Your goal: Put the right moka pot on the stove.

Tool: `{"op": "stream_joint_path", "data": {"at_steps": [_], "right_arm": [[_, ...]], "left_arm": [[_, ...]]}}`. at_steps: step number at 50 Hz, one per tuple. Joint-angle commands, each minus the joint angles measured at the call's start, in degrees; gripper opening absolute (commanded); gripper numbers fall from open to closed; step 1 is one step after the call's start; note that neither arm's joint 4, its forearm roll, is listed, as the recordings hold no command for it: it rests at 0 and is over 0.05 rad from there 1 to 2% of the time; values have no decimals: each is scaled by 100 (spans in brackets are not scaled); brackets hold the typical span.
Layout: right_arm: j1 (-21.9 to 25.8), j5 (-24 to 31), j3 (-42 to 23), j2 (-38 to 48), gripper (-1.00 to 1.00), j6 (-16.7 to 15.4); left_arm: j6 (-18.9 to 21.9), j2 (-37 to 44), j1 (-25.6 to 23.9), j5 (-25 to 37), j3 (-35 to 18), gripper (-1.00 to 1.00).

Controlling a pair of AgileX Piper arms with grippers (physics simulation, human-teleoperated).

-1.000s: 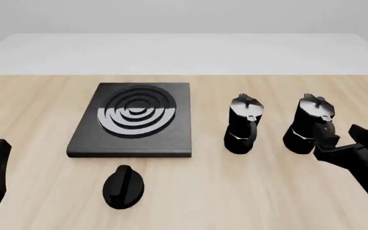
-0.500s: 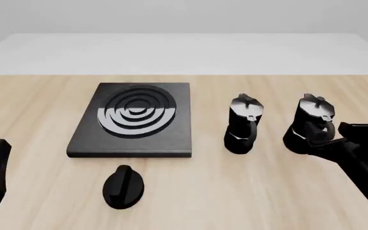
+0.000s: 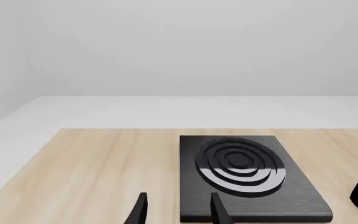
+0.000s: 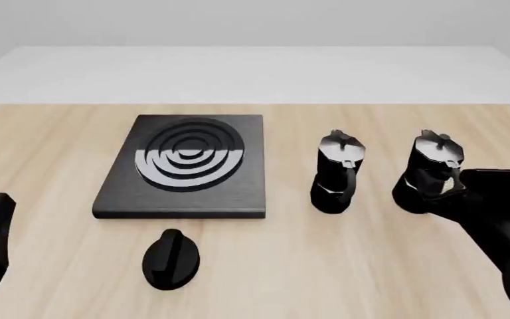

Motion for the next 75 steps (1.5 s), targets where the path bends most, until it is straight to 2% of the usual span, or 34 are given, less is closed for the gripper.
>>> {"op": "stream_joint_path", "data": {"at_steps": [1, 12, 13, 25, 32, 34, 41, 42, 44, 56, 67, 75], "right_arm": [[-8, -58, -107, 256, 100, 40], [-30, -24, -199, 361, 100, 53], [-54, -27, -188, 339, -100, 40], [39, 323, -87, -242, -100, -65], [225, 1023, -80, -1167, -100, -154], [313, 1439, -117, -1655, -100, -171], [405, 1953, -173, -2224, -100, -167], [585, 2761, -326, -3108, -100, -211], [632, 2983, -387, -3303, -100, -212], [923, 4003, -831, -4133, -100, -175], [1063, 4504, -1089, -4525, -100, -195], [1246, 5064, -1433, -4918, -100, -230]], "left_arm": [[0, 0, 0, 0, 0, 100], [0, 0, 0, 0, 0, 100], [0, 0, 0, 0, 0, 100], [0, 0, 0, 0, 0, 100], [0, 0, 0, 0, 0, 100], [0, 0, 0, 0, 0, 100], [0, 0, 0, 0, 0, 100], [0, 0, 0, 0, 0, 100], [0, 0, 0, 0, 0, 100], [0, 0, 0, 0, 0, 100], [0, 0, 0, 0, 0, 100], [0, 0, 0, 0, 0, 100]]}}
